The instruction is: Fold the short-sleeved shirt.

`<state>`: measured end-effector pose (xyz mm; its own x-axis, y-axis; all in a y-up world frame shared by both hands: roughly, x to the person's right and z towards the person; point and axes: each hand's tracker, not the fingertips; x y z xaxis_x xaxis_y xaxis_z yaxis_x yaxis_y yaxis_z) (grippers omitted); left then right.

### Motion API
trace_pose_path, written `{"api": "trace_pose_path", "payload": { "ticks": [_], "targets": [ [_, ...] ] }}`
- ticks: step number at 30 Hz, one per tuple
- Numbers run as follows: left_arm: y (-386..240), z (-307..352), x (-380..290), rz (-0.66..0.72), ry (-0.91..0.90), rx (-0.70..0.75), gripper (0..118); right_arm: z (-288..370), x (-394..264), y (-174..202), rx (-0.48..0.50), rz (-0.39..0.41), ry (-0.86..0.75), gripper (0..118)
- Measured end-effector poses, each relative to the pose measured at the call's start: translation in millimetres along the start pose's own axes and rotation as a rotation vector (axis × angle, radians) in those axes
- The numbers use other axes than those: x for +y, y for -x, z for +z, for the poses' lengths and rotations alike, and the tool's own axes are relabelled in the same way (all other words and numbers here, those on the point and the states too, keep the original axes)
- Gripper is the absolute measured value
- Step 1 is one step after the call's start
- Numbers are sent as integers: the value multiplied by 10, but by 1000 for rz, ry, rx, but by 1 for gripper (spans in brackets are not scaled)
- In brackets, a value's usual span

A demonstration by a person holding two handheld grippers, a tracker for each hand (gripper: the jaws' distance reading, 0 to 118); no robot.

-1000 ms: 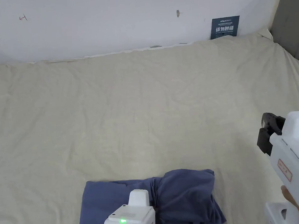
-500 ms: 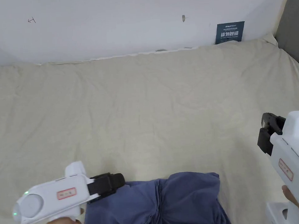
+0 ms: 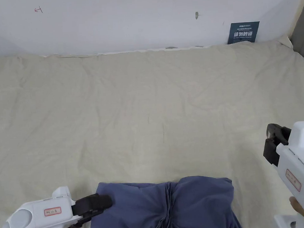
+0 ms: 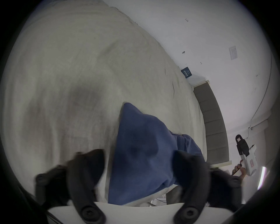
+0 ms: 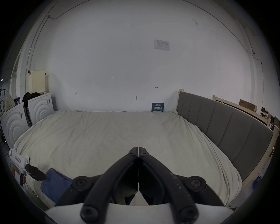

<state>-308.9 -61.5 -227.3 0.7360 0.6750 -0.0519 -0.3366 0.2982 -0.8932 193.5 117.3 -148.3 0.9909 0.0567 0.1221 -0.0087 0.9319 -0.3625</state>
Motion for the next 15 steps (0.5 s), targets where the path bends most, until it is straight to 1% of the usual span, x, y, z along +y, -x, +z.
{"api": "trace_pose_path", "payload": {
  "ticks": [1, 2, 3, 4, 5, 6, 8, 10, 13, 15],
  "targets": [
    [-13, -53, -36, -4, 1, -5, 58, -9, -1, 7, 0, 5, 3, 2],
    [75, -160, -48, -14, 6, 0, 50, -15, 0, 11, 0, 8, 6, 2],
    [60, -215, -73, -45, 16, 31, 48, -20, 3, 14, -1, 9, 8, 2],
    [31, -238, -94, -93, 0, 45, 43, -26, 7, 16, -2, 10, 9, 2],
    [9, -229, -100, -92, -2, 44, 30, -29, 10, 17, -2, 9, 9, 2],
    [38, -232, -82, -93, 0, 52, 13, -33, 13, 18, -2, 7, 10, 2],
    [35, -221, -90, -91, 3, 42, 12, -45, 19, 18, -1, 3, 9, 2],
    [-48, -152, -125, -126, -31, 62, 11, -53, 31, 28, 3, 5, 8, 2],
    [-124, 53, -100, -152, -72, 54, 9, -57, 44, 40, 9, -1, -2, 2],
    [-139, 252, -47, -160, -111, 89, 9, -53, 53, 49, 17, -10, -9, 2]
  ]
}}
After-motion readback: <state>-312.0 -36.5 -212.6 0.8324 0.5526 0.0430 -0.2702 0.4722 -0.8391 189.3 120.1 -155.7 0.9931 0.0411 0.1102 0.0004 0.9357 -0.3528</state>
